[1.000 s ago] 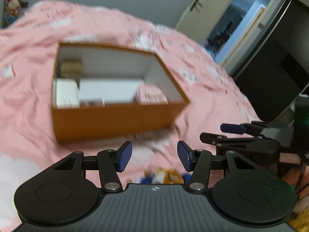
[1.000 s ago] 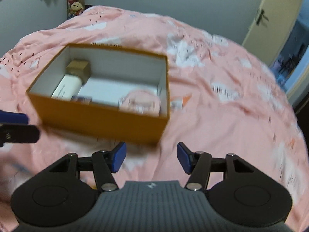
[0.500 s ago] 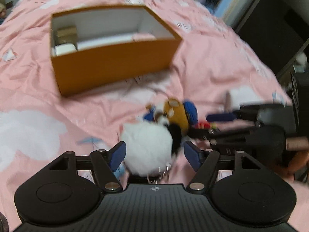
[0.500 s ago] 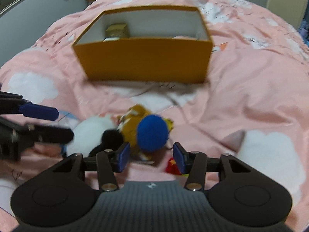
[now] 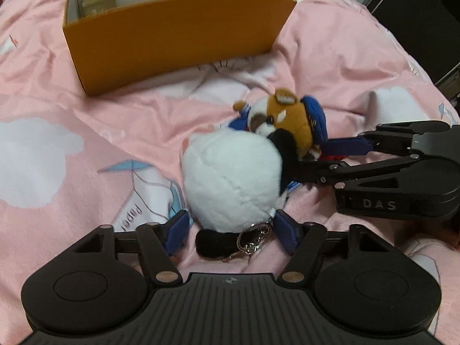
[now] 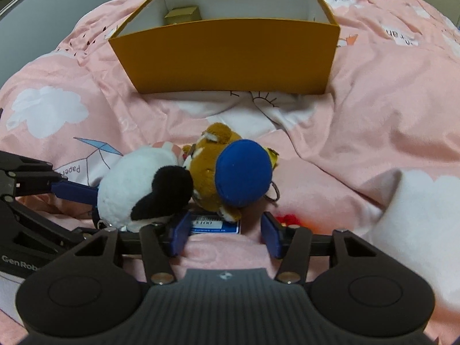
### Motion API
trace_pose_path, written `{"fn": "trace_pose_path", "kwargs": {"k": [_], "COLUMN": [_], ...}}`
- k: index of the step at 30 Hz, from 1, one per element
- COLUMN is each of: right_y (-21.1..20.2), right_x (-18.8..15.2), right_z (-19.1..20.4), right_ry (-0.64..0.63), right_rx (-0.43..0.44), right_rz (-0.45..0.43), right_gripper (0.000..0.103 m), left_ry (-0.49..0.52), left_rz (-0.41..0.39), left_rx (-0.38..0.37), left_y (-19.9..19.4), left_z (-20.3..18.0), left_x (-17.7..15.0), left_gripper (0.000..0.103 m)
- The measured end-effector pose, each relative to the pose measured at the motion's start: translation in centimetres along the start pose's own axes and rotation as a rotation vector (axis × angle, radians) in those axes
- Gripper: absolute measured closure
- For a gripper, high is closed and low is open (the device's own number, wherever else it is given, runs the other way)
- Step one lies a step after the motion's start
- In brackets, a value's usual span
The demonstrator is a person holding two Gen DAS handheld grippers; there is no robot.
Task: Organize objects
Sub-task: 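Withdraw both tools and move toward the plush keychain toys, then grasp the white dog plush with the left tool while the right grasps the brown dog plush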
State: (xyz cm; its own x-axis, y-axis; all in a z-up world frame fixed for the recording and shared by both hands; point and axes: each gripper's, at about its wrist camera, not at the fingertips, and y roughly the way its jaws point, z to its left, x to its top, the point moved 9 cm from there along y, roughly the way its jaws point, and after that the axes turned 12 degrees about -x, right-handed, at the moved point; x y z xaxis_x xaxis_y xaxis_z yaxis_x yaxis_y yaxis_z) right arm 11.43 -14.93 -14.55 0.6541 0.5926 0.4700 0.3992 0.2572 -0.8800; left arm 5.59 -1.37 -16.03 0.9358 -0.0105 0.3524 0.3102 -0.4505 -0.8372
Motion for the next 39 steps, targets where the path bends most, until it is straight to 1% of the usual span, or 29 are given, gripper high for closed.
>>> {"fn": "trace_pose_path", "kwargs": {"k": [1,3,5,8,10,11,13,15,17,20,22,24,26,28,29,31,32,33,34,36,37,39], "right_y": [-0.1,-0.2,-0.1,0.0,0.1,0.2,0.7,1.4,2.1,2.9,3.1,2.8,2.5,1.9,1.6,1.0,0.7,0.4,0.4,0.5,0.7,1.4], "right_x": [0.2,0.7,1.4,2.7,3.9,4.5,5.7,6.8,7.8,8.9,9.3,9.3,9.4,9.5,9.6,9.6,9.4,9.2,9.0,8.5,8.2,7.8], "right_z": [0.1,0.0,-0.1,-0.3,-0.1,0.0,0.2,0.3,0.3,0.2,-0.2,-0.7,-1.1,-1.6,-1.8,-2.1,-2.0,-2.0,-2.1,-2.4,-2.4,-2.3], "right_ry": [-0.008,-0.017,-0.020,-0.024,-0.029,-0.034,-0.038,-0.042,-0.036,-0.019,0.001,0.038,0.063,0.085,0.096,0.111,0.114,0.115,0.123,0.160,0.173,0.184], "right_rx": [-0.005,-0.022,-0.030,-0.038,-0.045,-0.048,-0.064,-0.087,-0.102,-0.126,-0.139,-0.131,-0.135,-0.144,-0.147,-0.140,-0.115,-0.091,-0.083,-0.070,-0.060,-0.033], "right_rz": [-0.013,-0.034,-0.053,-0.086,-0.112,-0.127,-0.148,-0.162,-0.173,-0.191,-0.198,-0.215,-0.231,-0.255,-0.266,-0.292,-0.306,-0.313,-0.307,-0.287,-0.273,-0.237], "right_gripper": [0.063,0.065,0.066,0.066,0.068,0.069,0.074,0.076,0.076,0.076,0.074,0.074,0.068,0.059,0.057,0.052,0.052,0.052,0.052,0.051,0.048,0.047], "left_ry": [0.014,0.030,0.027,-0.010,-0.028,-0.041,-0.067,-0.091,-0.113,-0.152,-0.171,-0.191,-0.203,-0.210,-0.212,-0.207,-0.206,-0.203,-0.199,-0.203,-0.220,-0.255], "left_rz": [-0.018,-0.064,-0.111,-0.177,-0.219,-0.239,-0.283,-0.323,-0.354,-0.402,-0.427,-0.455,-0.495,-0.544,-0.570,-0.611,-0.626,-0.634,-0.632,-0.570,-0.542,-0.516], "left_rx": [0.008,0.026,0.026,0.003,-0.005,-0.005,0.003,0.016,0.026,0.036,0.041,0.058,0.079,0.073,0.069,0.098,0.120,0.128,0.109,0.062,0.046,0.038], "left_y": [-0.4,-1.3,-1.9,-2.4,-2.6,-2.7,-2.8,-2.7,-2.3,-2.3,-2.5,-3.0,-3.6,-4.4,-5.0,-6.1,-6.6,-6.9,-7.0,-6.2,-5.6,-4.6], "left_z": [-0.1,0.0,0.2,1.4,2.0,2.4,3.3,4.1,5.0,6.0,6.5,7.0,7.4,7.3,7.2,6.9,6.7,6.5,6.2,6.1,6.2,6.8], "left_x": [0.3,1.0,1.9,3.2,4.2,4.7,5.8,6.8,7.7,8.2,8.1,8.0,8.0,7.8,7.7,7.3,7.0,6.8,6.7,6.5,6.5,6.4], "left_gripper": [0.033,0.038,0.041,0.043,0.045,0.045,0.045,0.045,0.045,0.045,0.045,0.045,0.045,0.044,0.044,0.043,0.043,0.042,0.040,0.039,0.039,0.039]}}
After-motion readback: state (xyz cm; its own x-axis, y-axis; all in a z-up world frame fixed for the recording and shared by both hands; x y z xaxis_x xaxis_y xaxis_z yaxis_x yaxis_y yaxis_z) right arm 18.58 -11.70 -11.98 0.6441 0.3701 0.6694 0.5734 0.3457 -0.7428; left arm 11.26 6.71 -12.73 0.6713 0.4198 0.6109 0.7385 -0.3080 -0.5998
